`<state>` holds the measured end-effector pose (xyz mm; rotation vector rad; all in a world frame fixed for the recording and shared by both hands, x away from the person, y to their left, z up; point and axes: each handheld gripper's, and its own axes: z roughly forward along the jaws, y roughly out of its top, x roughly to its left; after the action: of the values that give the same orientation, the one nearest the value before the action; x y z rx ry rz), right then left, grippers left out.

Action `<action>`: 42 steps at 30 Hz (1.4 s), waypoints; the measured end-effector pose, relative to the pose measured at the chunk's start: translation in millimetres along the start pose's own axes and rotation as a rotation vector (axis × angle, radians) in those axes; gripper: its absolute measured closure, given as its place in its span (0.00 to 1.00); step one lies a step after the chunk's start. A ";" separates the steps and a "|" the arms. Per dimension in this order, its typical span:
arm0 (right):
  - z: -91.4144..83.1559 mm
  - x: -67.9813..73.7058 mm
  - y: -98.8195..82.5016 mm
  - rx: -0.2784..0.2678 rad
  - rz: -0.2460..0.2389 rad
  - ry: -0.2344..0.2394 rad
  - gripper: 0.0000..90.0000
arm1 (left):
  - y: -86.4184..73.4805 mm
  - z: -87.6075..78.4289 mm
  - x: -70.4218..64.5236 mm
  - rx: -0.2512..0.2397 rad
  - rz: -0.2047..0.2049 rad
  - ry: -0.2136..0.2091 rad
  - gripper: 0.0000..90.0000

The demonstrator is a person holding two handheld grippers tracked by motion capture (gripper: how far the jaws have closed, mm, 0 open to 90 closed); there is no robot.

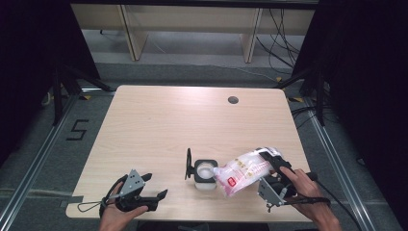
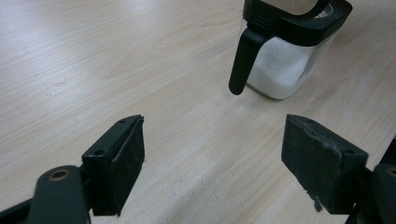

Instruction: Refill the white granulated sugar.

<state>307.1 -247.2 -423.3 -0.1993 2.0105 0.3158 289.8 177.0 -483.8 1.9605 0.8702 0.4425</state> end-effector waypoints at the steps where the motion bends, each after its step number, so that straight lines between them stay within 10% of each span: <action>1: -0.3 3.2 -2.0 0.006 0.063 0.010 0.53 | 0.0 0.0 0.0 0.000 0.000 0.000 0.23; 5: 3.3 2.4 -7.9 -0.029 0.065 0.028 0.53 | 0.1 0.1 -0.1 0.000 0.000 0.000 0.23; 11: 7.7 7.8 -18.4 -0.078 0.228 0.079 0.54 | 0.2 -0.4 -0.2 -0.002 -0.002 -0.001 0.23; 15: 10.1 7.0 -22.3 -0.099 0.211 0.087 0.54 | 0.1 -0.8 0.0 -0.001 -0.007 -0.001 0.23; 17: 9.8 12.3 -24.7 -0.104 0.297 0.116 0.55 | -0.2 -0.5 -0.7 -0.002 -0.022 0.000 0.23; 33: 28.0 22.9 -37.9 -0.224 0.478 0.220 0.58 | -0.2 -0.1 -0.7 -0.003 -0.023 0.001 0.23; 40: 44.7 30.5 -50.2 -0.263 0.673 0.297 0.60 | -0.5 0.1 -0.3 -0.005 -0.023 0.005 0.24; 42: 46.8 32.1 -52.1 -0.270 0.667 0.296 0.61 | -0.5 0.3 -0.5 -0.006 -0.026 0.004 0.23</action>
<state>347.3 -282.4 -478.9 0.2861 2.2777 1.0303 289.5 176.6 -484.3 1.9410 0.8949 0.4334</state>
